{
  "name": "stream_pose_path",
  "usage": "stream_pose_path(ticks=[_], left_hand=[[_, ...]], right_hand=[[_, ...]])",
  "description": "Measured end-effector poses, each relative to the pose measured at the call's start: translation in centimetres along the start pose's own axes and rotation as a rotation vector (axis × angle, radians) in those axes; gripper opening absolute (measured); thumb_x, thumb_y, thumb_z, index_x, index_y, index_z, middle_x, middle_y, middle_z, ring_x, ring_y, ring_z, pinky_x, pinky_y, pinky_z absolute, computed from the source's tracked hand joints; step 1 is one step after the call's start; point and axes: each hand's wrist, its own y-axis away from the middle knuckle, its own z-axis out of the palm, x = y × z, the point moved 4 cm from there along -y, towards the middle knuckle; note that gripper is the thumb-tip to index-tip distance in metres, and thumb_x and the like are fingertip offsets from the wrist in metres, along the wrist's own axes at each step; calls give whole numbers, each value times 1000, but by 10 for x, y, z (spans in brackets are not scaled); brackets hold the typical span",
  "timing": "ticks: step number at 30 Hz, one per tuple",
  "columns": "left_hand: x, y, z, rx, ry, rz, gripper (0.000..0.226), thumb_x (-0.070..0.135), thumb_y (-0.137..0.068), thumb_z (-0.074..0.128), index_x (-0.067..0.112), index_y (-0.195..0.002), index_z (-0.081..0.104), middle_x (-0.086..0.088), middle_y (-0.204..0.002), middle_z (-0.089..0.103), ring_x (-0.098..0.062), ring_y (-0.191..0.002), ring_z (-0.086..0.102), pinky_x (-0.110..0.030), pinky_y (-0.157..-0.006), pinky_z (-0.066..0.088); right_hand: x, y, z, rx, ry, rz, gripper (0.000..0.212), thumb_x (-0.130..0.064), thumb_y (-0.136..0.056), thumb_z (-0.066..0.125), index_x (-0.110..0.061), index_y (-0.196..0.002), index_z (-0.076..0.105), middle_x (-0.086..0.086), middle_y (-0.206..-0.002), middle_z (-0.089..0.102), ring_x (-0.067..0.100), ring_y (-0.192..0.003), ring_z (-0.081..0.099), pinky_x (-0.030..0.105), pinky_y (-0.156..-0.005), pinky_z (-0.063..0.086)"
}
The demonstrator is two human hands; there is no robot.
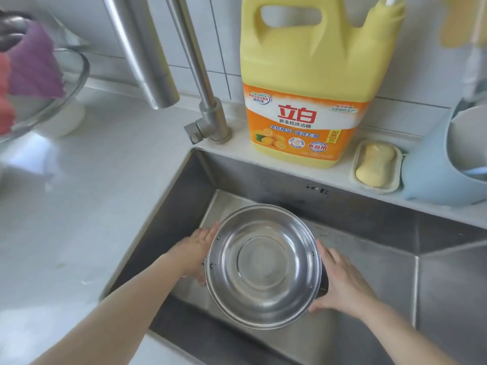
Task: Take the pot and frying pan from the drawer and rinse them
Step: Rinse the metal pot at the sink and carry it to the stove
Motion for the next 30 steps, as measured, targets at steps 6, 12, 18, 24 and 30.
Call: stream_pose_path(ticks=[6,12,18,24,30], left_hand=[[-9,30,-92,589,613,-81,82,32,-90,67,12,-155,21,-8,-157,29,-22,-143,30,-30,-117,24],[-35,29,-195,963,1077,-348,45,48,-96,47,5,-92,54,-14,-98,60,-32,-93,56,-36,-75,43],[-31,18,-213,951,1092,-373,17,13,-90,47,4,-77,53,-2,-61,36,-23,-63,35,-30,-54,25],[-39,16,-207,942,1098,-305,25,7,-89,41,3,-91,65,1,-58,43,-15,-53,38,-24,-48,29],[-48,9,-204,931,1132,-268,26,5,-88,40,4,-94,66,1,-64,47,-20,-67,46,-30,-65,37]], right_hand=[[-3,2,-3,1,5,-1,158,-82,-31,71,-39,-151,-22,-17,-145,19,10,-134,27,30,-109,34],[-7,3,-5,1,14,5,157,-80,-31,72,-41,-151,-21,-15,-144,22,11,-133,28,29,-106,36],[-7,7,-1,2,18,22,156,-81,-31,72,-40,-152,-19,-15,-137,26,10,-130,31,27,-101,37],[-3,8,4,10,22,17,155,-81,-31,71,-42,-149,-22,-17,-140,22,11,-128,31,28,-98,39],[-2,6,5,11,22,13,155,-81,-30,70,-44,-148,-23,-17,-140,23,11,-128,31,27,-98,40]])
